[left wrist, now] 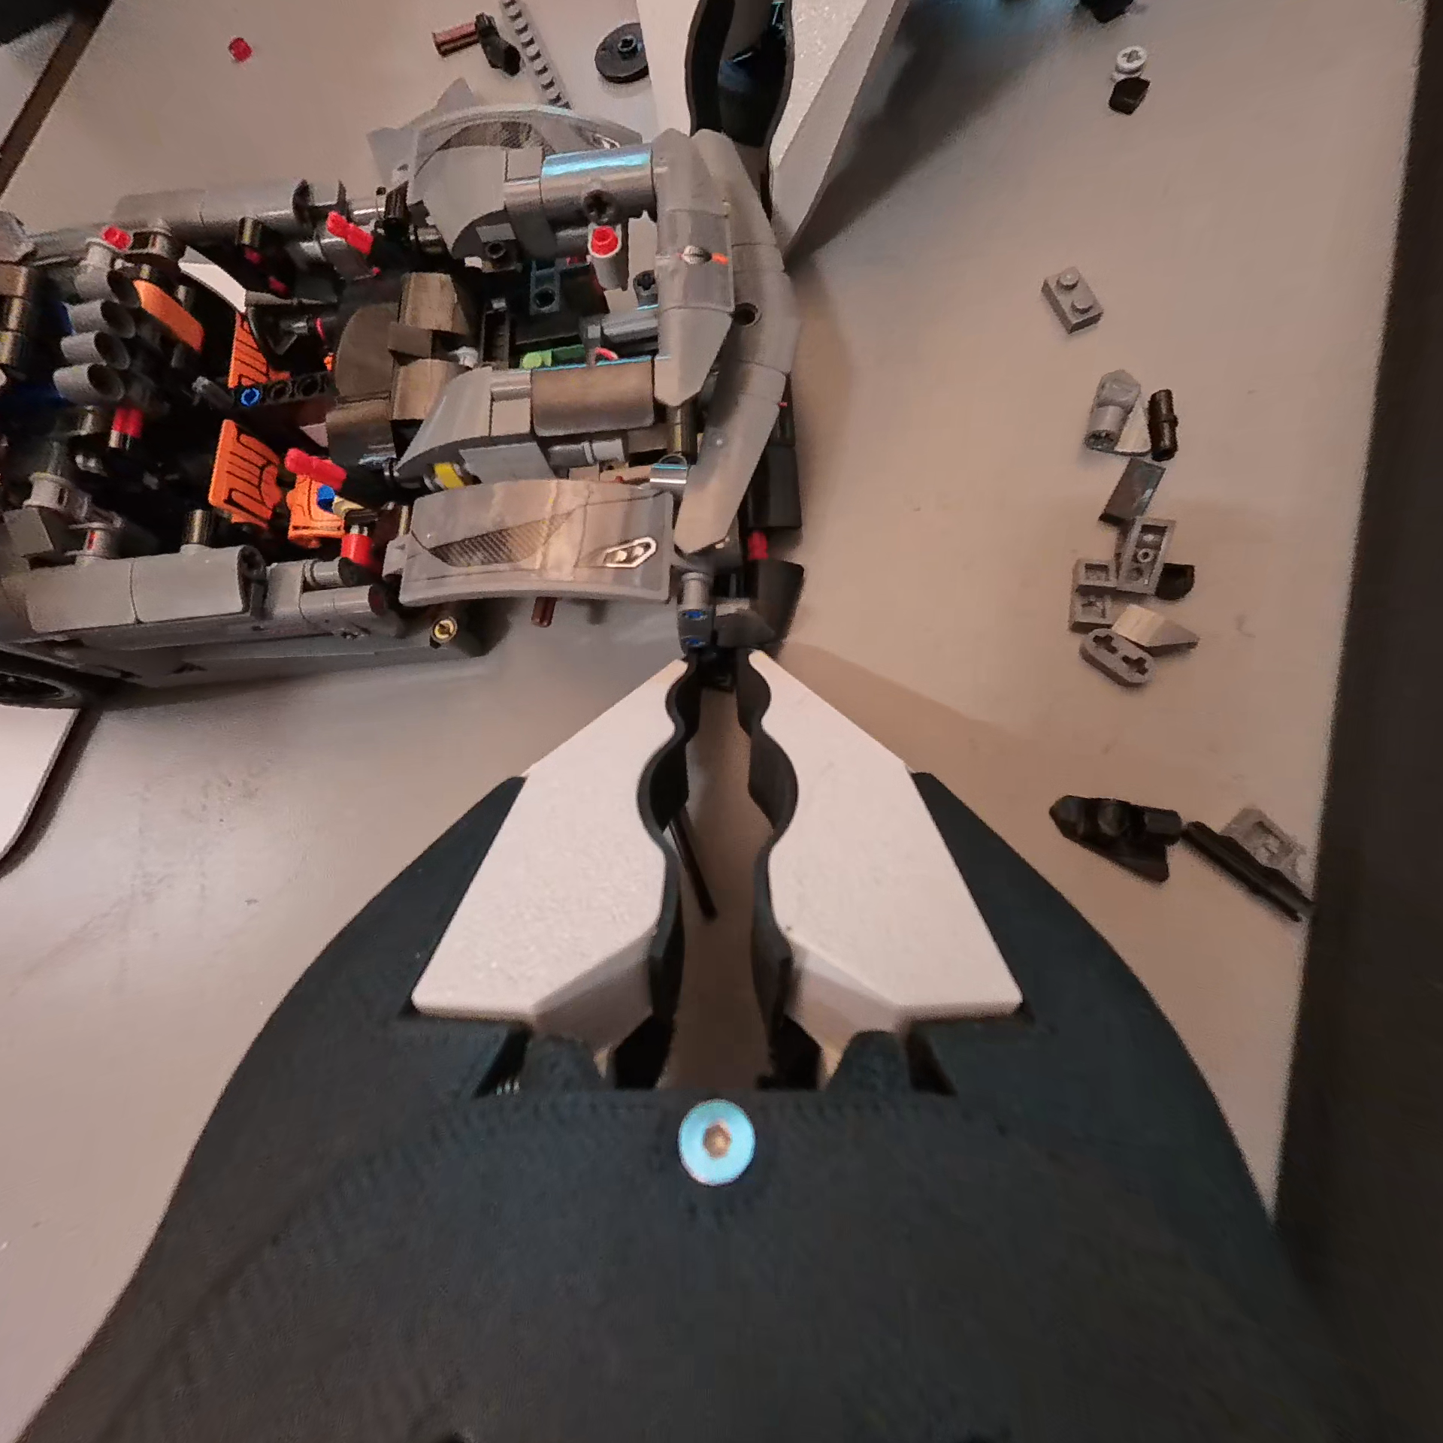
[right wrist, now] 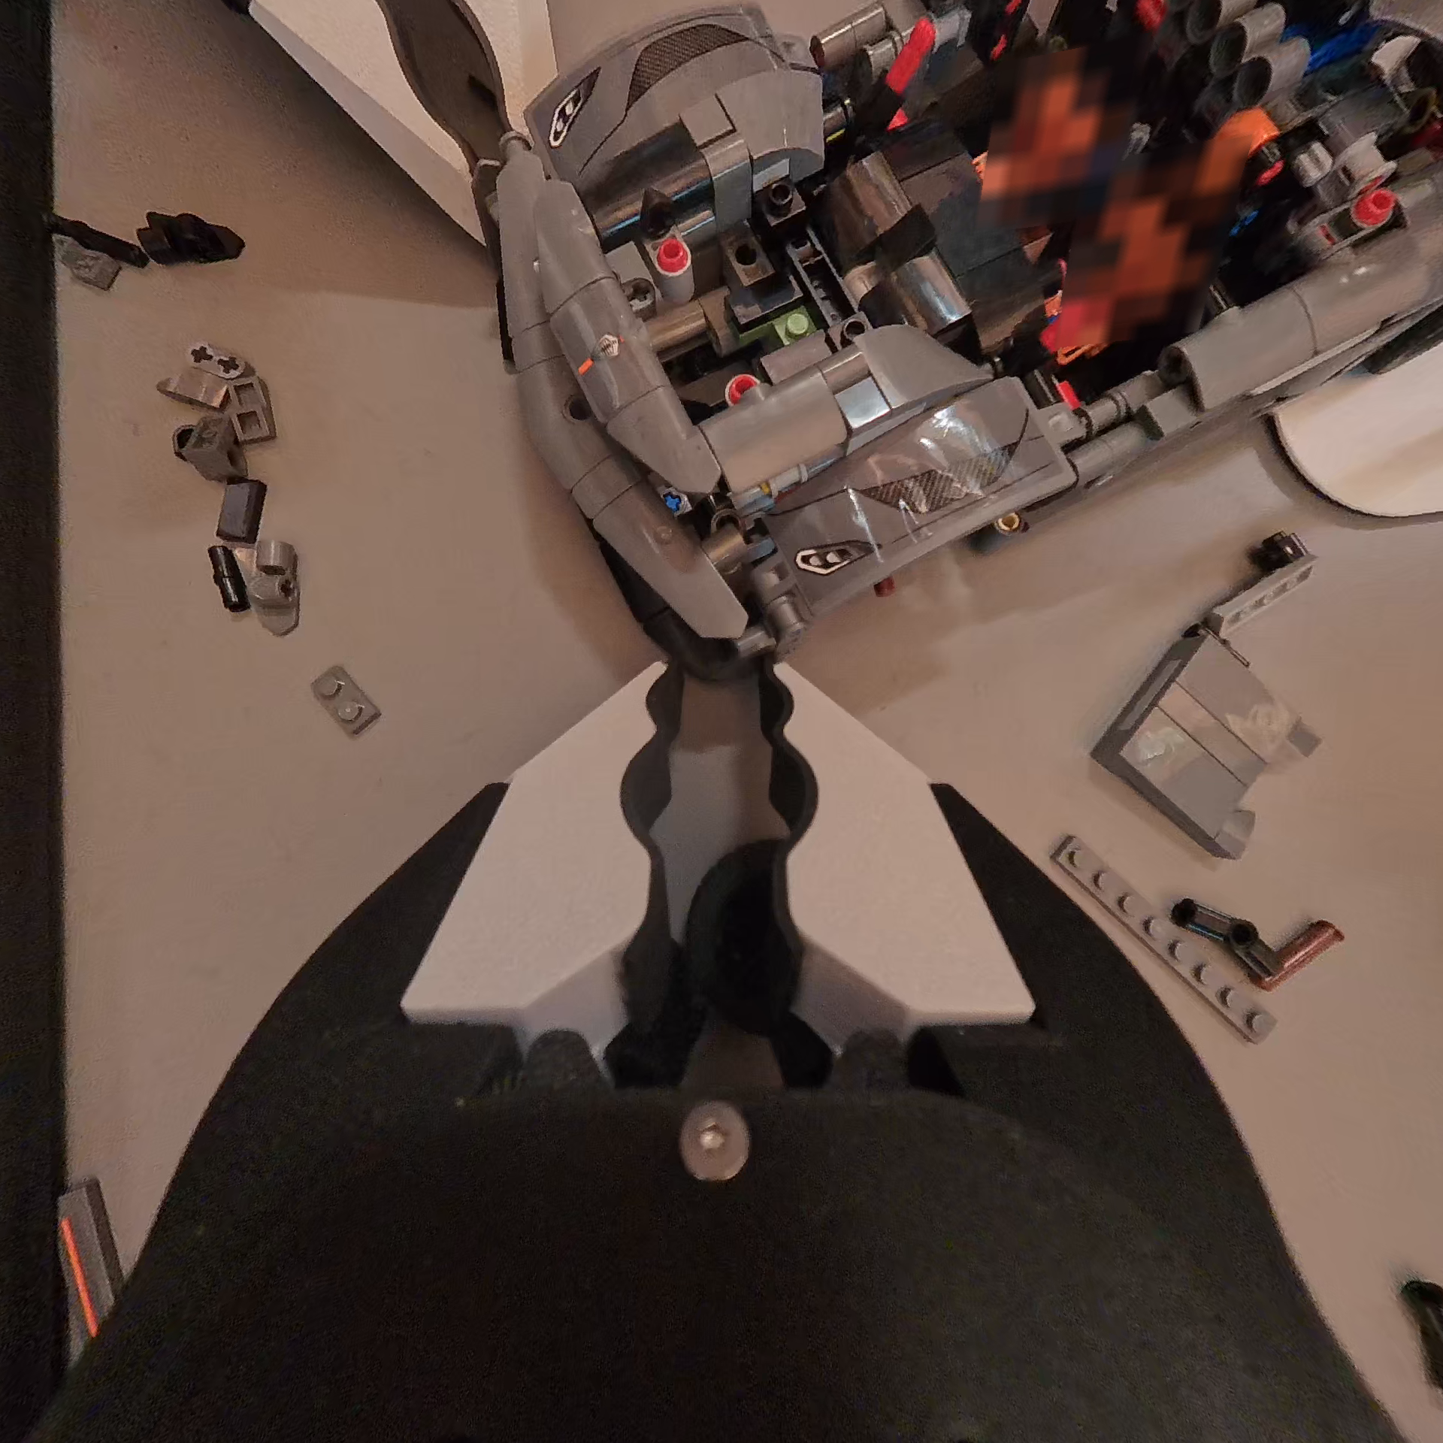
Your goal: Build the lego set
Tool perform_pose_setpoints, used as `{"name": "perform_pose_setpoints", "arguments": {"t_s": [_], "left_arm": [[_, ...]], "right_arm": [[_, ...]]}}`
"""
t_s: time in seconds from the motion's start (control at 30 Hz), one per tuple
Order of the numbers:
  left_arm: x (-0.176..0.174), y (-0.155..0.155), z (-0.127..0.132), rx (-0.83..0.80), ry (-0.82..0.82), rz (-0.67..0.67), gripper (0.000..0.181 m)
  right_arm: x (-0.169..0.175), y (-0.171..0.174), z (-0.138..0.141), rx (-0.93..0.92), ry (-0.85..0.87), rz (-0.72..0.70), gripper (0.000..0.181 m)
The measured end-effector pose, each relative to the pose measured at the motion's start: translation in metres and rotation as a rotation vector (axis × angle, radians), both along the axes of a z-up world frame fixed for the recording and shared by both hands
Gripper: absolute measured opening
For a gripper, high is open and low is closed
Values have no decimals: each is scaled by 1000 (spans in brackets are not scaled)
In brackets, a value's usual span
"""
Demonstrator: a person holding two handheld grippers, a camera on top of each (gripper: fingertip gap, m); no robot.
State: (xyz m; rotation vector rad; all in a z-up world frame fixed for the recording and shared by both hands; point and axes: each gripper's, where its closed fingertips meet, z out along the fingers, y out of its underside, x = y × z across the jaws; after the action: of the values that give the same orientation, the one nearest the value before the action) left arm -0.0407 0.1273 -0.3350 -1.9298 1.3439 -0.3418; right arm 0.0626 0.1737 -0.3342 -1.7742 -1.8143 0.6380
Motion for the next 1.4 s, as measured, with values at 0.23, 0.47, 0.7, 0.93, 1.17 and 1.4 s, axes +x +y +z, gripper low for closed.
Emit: {"name": "perform_pose_setpoints", "arguments": {"t_s": [0.23, 0.47, 0.7, 0.93, 1.17, 1.4], "left_arm": [[1, 0, 0, 1, 4, 19, 4], [1, 1, 0, 35, 32, 23, 4], [2, 1, 0, 49, 68, 40, 3], [2, 2, 0, 63, 51, 53, 4], [5, 2, 0, 66, 52, 53, 4], [6, 2, 0, 64, 78, 86, 3]], "right_arm": [[0, 0, 0, -4, 0, -6, 17], [-1, 1, 0, -9, -2, -17, 17], [0, 1, 0, -30, -10, -44, 17], [-1, -2, 1, -66, 0, -72, 29], [-3, 3, 1, -80, 1, -137, 27], [-4, 5, 0, -58, -7, -158, 25]]}}
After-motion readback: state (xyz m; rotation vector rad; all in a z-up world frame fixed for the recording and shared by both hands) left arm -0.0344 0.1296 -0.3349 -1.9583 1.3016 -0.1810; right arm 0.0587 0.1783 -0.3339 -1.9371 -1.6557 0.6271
